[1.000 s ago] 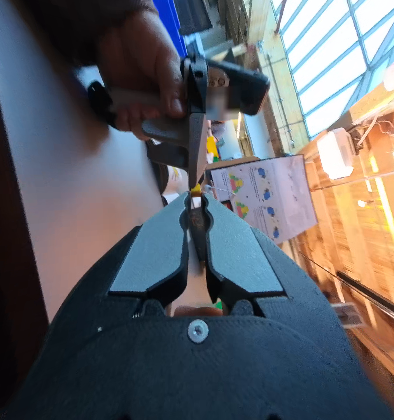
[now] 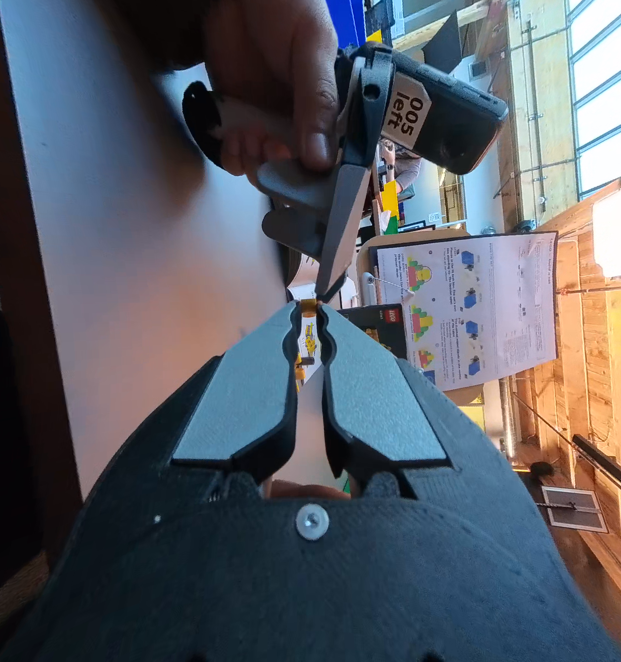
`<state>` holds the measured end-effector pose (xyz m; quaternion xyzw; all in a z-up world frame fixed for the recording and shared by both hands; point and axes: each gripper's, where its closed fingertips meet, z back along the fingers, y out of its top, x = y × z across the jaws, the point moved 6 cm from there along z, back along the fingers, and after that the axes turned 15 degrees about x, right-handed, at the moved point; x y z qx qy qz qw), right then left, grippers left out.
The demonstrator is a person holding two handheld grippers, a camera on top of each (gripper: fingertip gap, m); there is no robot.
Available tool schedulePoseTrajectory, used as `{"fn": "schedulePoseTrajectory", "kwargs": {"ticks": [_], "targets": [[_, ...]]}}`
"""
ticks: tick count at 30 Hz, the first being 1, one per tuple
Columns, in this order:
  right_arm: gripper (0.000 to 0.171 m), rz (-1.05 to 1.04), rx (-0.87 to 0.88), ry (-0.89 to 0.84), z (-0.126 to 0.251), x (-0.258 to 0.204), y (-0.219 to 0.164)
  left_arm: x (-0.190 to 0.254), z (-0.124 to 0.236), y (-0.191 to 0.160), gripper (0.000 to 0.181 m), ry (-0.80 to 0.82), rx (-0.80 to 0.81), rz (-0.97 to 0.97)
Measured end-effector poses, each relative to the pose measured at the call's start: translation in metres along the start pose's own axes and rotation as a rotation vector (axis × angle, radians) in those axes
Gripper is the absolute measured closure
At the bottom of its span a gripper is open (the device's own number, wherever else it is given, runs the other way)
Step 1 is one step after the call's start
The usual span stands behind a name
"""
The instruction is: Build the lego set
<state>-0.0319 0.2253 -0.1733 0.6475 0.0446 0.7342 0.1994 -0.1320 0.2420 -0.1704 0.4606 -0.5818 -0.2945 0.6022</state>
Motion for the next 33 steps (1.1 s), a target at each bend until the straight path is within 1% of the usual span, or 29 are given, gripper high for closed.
{"fn": "schedulePoseTrajectory", "kwargs": {"ticks": [4,9,12,19,22,24,30,33], "targets": [[0.166,-0.007,-0.015,-0.016,-0.003,0.003,-0.001,-0.001,0.001,0.004,0.173,0.051,0.011,-0.049],[0.167,0.024,-0.056,-0.058,-0.006,0.008,-0.004,0.001,0.002,0.010,0.164,0.079,0.037,-0.089],[0.168,0.060,-0.066,-0.057,-0.008,0.005,-0.005,-0.001,0.004,0.011,0.163,0.101,0.043,-0.097],[0.167,0.102,-0.083,-0.080,-0.008,0.007,-0.005,-0.001,0.000,0.006,0.160,0.142,-0.011,-0.159],[0.167,0.116,-0.072,-0.081,-0.008,0.005,-0.002,-0.001,-0.003,0.006,0.164,0.139,-0.013,-0.160],[0.167,0.114,-0.060,-0.084,-0.007,0.005,-0.001,0.000,-0.002,0.005,0.168,0.136,-0.014,-0.173],[0.167,0.067,-0.013,-0.083,-0.004,0.003,0.000,0.003,-0.003,0.003,0.168,0.117,-0.038,-0.213],[0.169,0.013,0.001,-0.068,0.002,0.002,-0.007,0.001,-0.003,0.001,0.168,0.129,-0.045,-0.234]]}}
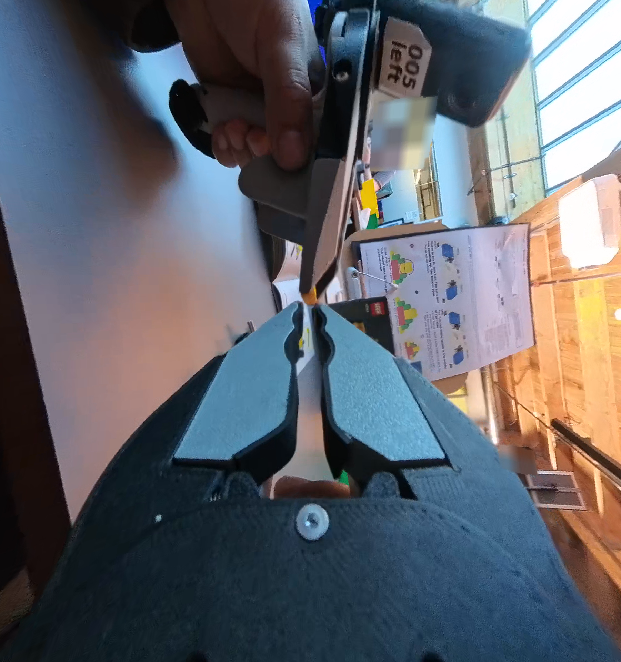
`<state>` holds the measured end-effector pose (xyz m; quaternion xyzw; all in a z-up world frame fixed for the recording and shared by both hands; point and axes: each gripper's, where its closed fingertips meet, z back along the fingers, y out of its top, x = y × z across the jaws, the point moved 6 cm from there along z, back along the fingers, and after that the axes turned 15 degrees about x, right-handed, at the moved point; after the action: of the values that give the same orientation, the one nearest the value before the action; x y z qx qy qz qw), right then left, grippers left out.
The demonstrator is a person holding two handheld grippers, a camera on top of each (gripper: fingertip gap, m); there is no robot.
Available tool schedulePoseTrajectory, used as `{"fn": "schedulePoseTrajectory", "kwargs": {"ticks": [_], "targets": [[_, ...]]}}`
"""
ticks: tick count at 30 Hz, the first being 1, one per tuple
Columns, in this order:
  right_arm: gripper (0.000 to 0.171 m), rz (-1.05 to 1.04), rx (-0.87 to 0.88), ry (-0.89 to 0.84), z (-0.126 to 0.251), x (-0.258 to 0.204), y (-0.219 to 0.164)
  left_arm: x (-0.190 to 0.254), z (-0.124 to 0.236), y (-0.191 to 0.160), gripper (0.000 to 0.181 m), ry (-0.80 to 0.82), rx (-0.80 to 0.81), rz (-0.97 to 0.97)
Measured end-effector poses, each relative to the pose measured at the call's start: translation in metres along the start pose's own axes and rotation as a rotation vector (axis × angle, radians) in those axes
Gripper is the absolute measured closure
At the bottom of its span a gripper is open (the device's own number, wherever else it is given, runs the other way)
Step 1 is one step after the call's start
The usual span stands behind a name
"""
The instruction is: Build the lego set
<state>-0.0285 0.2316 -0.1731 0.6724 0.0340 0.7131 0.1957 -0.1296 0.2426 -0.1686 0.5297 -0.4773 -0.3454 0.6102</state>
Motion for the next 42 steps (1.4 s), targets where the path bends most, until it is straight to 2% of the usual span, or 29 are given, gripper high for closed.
{"fn": "schedulePoseTrajectory", "kwargs": {"ticks": [6,10,13,15,24,29,31,37,38,42], "targets": [[0.169,-0.235,-0.023,0.044,0.014,0.009,-0.049,-0.013,0.001,-0.005,0.168,0.065,0.015,-0.031],[0.140,-0.542,0.013,0.221,0.023,0.008,-0.100,-0.022,0.001,-0.005,0.168,0.175,0.007,-0.035],[0.139,-0.712,0.098,0.332,0.020,0.004,-0.117,-0.023,-0.005,-0.010,0.168,0.200,-0.053,-0.072],[0.148,-0.758,0.178,0.420,0.016,0.001,-0.115,-0.021,-0.010,-0.014,0.168,0.187,-0.096,-0.113],[0.136,-0.915,0.337,0.651,-0.010,0.005,-0.113,-0.033,-0.011,-0.016,0.168,0.222,-0.116,-0.028],[0.145,-0.994,0.362,0.776,-0.019,0.004,-0.112,-0.031,-0.010,-0.015,0.169,0.191,-0.106,-0.021],[0.154,-1.026,0.362,0.811,-0.024,0.004,-0.111,-0.029,-0.010,-0.014,0.169,0.176,-0.102,-0.028],[0.153,-1.129,0.333,0.867,-0.034,0.003,-0.107,-0.032,0.002,-0.017,0.168,0.215,-0.145,-0.071],[0.149,-1.132,0.314,0.872,-0.035,0.001,-0.107,-0.032,0.005,-0.017,0.169,0.214,-0.142,-0.063],[0.152,-1.085,0.302,0.856,-0.037,-0.003,-0.102,-0.033,0.007,-0.015,0.168,0.192,-0.119,-0.023]]}}
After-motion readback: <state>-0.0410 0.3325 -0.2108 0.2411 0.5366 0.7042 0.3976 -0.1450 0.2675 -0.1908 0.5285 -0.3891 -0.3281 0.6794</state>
